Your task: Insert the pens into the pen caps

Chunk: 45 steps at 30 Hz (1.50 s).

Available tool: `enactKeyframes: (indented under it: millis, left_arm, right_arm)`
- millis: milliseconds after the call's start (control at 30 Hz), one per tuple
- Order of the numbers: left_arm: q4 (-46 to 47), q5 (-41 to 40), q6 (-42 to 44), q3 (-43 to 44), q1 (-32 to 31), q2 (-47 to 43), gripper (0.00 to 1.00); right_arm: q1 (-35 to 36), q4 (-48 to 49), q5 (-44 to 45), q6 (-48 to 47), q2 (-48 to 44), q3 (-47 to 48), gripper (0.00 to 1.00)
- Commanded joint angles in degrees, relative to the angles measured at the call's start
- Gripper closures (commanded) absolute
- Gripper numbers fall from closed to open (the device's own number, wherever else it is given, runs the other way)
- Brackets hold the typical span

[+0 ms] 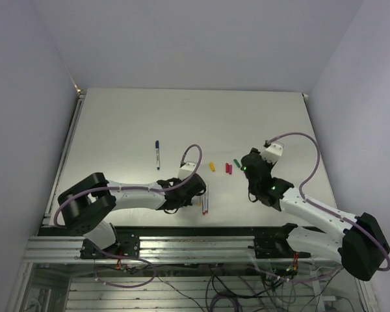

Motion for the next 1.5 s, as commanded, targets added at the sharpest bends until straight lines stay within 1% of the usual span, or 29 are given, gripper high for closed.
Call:
enactKeyframes:
  millis: [0,33,100,167,267,333,500,667,967,1133,1467]
  left_arm:
    - [0.15,4.83,0.94,-3.76,-0.16,-4.77,0.93]
    - [0.24,4.6,0.85,-4.2,-0.13,-6.08,0.93]
    - [0.42,3.92,0.77,-5.12,-0.29,-8.48,0.93]
    - [-0.14,3.36,0.83,-5.5,-0.49,-10.91,0.93]
    - [-2.03,2.54,1.06,-4.81,-1.07,-14.42,0.93]
    - [-3.1,1.92,1.23,-4.31,-1.57,-16.84,0.93]
    - [-4.23,2.04,0.83,-4.89,-2.14,-22.82,0.93]
    - [-1.96,2.84,-0.19,-7.0,-2.14,-27.11,0.93]
    - [-1.49,2.75,0.15,-6.72,-2.19,-26.15,0.93]
    - [-0.12,3.68,-0.18,-6.92,-2.25,-25.43,0.93]
    - [-0.64,3.2,-0.23,-7.18,-2.14,-25.7,0.93]
  right_arm:
    - [-11.14,3.84,-12.96,-6.3,3.59,2.67,0.52]
    - [-14.24,4.2,-18.29,-7.27,4.96,3.43,0.52]
    - [-19.19,4.3,-23.68,-9.54,8.37,5.25,0.5]
    - [-20.97,4.21,-27.28,-12.93,12.64,7.42,0.49]
    - [-21.2,3.63,-30.27,-17.4,18.97,11.06,0.46]
    - [-21.2,4.24,-31.34,-19.4,22.03,12.27,0.46]
    - [-21.2,6.41,-34.03,-23.18,26.89,13.45,0.46]
    - [-21.12,7.21,-36.92,-25.15,30.0,14.09,0.48]
    - [-21.03,9.2,-40.61,-27.34,30.46,13.2,0.5]
    - [-20.95,9.07,-40.82,-27.75,32.38,14.05,0.52]
    - [-19.69,9.17,-40.18,-28.26,35.45,15.08,0.53]
